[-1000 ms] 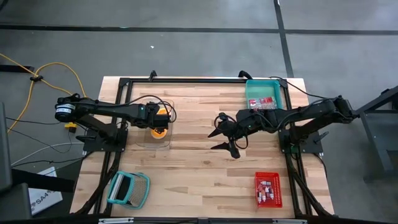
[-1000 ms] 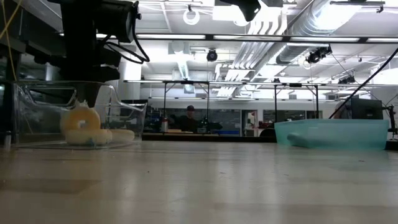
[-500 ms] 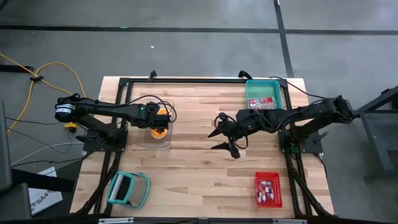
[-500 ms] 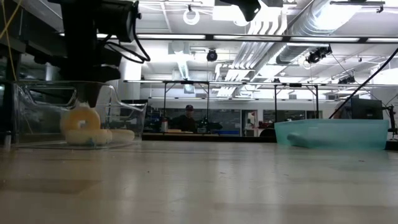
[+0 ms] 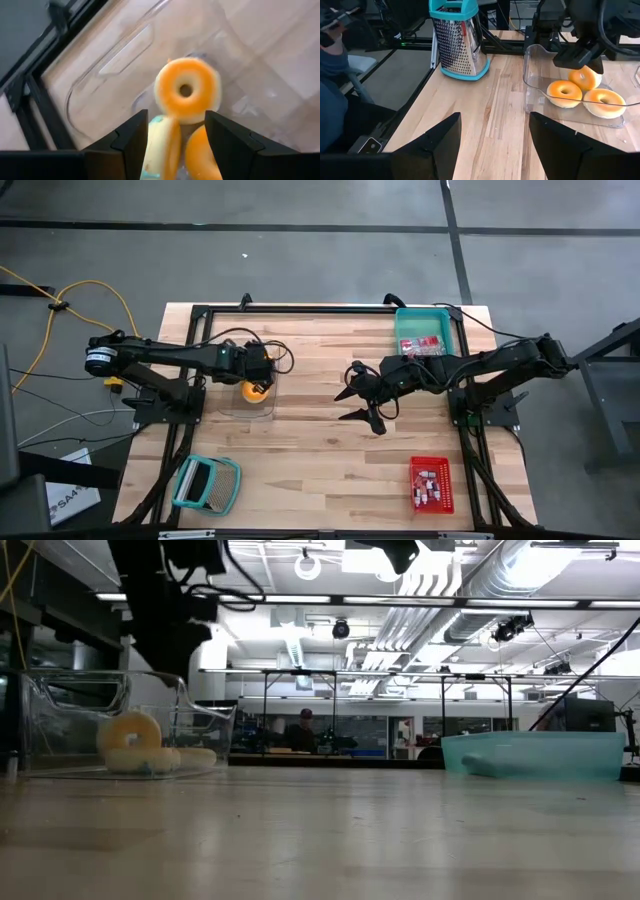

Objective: Pick & Place Food Item
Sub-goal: Return to Home Position

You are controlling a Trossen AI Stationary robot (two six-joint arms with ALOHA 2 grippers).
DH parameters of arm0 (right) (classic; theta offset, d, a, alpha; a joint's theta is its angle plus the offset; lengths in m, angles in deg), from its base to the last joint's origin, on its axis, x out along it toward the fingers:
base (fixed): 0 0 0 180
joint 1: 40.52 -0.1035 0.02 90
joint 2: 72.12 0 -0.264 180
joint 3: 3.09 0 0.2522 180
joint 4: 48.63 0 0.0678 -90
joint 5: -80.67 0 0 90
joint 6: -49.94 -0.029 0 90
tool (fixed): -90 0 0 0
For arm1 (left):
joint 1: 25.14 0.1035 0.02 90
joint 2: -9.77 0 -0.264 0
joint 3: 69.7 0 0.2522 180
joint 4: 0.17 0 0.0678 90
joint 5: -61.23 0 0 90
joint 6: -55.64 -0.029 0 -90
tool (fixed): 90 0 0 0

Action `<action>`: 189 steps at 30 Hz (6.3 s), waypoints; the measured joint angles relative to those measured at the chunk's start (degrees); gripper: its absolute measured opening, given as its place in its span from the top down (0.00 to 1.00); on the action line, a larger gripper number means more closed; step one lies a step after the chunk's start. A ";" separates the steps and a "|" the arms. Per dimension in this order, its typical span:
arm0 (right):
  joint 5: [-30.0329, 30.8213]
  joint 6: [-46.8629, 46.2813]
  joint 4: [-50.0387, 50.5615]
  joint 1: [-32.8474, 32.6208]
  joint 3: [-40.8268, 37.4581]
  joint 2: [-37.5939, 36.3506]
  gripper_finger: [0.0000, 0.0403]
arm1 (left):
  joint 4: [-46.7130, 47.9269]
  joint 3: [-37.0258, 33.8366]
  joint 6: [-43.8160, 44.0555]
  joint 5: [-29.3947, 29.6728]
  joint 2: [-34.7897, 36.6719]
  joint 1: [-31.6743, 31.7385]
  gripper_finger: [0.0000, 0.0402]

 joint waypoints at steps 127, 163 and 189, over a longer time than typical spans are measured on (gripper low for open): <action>0.00 -0.02 -0.15 0.00 0.00 0.00 0.45 | -59.83 -53.51 -38.87 -18.95 72.63 8.07 0.53; 0.00 -0.02 -0.15 0.00 0.00 0.00 0.45 | -59.57 -54.93 -35.44 -24.69 71.58 8.07 0.53; 0.00 -0.02 -0.15 0.00 0.00 0.00 0.45 | -60.25 -54.93 -35.90 -24.89 71.59 8.07 0.53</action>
